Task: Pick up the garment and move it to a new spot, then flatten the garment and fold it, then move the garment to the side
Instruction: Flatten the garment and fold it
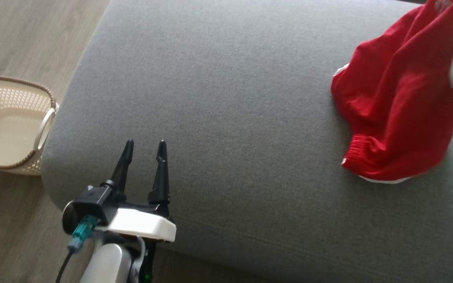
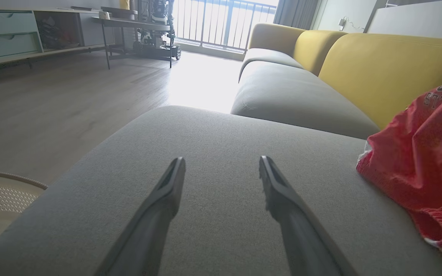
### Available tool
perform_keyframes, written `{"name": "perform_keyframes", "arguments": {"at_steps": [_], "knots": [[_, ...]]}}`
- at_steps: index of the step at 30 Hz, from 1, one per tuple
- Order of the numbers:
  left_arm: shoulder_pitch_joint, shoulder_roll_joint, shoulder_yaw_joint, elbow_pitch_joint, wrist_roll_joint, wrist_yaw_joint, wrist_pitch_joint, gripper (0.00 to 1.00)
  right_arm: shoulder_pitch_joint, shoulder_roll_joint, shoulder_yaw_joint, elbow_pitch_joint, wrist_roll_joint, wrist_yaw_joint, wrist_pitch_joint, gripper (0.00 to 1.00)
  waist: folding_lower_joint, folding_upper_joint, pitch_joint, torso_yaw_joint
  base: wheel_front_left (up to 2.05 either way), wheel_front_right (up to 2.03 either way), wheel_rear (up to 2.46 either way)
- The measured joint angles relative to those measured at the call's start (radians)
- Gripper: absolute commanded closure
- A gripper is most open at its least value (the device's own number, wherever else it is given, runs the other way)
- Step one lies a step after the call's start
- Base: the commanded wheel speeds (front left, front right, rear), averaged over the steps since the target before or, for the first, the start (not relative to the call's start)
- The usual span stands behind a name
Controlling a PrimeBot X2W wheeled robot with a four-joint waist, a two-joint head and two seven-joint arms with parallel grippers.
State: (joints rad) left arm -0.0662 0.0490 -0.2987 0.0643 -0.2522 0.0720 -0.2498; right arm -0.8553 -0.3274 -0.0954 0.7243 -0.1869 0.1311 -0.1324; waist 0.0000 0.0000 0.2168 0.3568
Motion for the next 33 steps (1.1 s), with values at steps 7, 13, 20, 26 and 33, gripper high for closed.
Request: {"name": "perform_keyframes", "arguments": {"at_steps": [7, 13, 20, 26, 33], "knots": [[-0.006, 0.000, -0.012, 0.001, -0.007, 0.007, 0.000, 0.00, -0.001, 0.000, 0.048, 0.184, -0.018, 0.000, 0.032, 0.00, 0.0000, 0.0000, 0.014, 0.003, 0.00, 0.00, 0.00], [-0.006, 0.000, -0.011, 0.006, -0.005, 0.007, 0.000, 0.00, 0.001, 0.021, 0.026, 0.253, -0.025, 0.000, 0.000, 0.00, 0.0000, 0.0000, -0.004, -0.022, 0.00, 0.00, 0.00], [-0.004, 0.000, 0.024, 0.007, 0.015, -0.003, 0.000, 0.00, 0.027, 0.100, 0.017, 0.216, -0.013, 0.000, -0.081, 0.00, 0.0000, 0.0000, -0.048, -0.096, 0.00, 0.00, 0.00], [0.002, -0.001, 0.035, 0.006, 0.021, -0.012, 0.000, 0.00, 0.153, 0.187, 0.012, 0.071, 0.030, 0.000, -0.108, 0.00, 0.0000, 0.0000, -0.089, -0.188, 0.00, 0.00, 0.00], [0.002, -0.001, 0.057, -0.003, -0.062, -0.011, 0.000, 0.00, 0.376, 0.236, 0.068, -0.218, 0.149, 0.000, -0.116, 0.00, 0.0000, 0.0000, -0.127, -0.294, 0.00, 0.00, 0.00]]}}
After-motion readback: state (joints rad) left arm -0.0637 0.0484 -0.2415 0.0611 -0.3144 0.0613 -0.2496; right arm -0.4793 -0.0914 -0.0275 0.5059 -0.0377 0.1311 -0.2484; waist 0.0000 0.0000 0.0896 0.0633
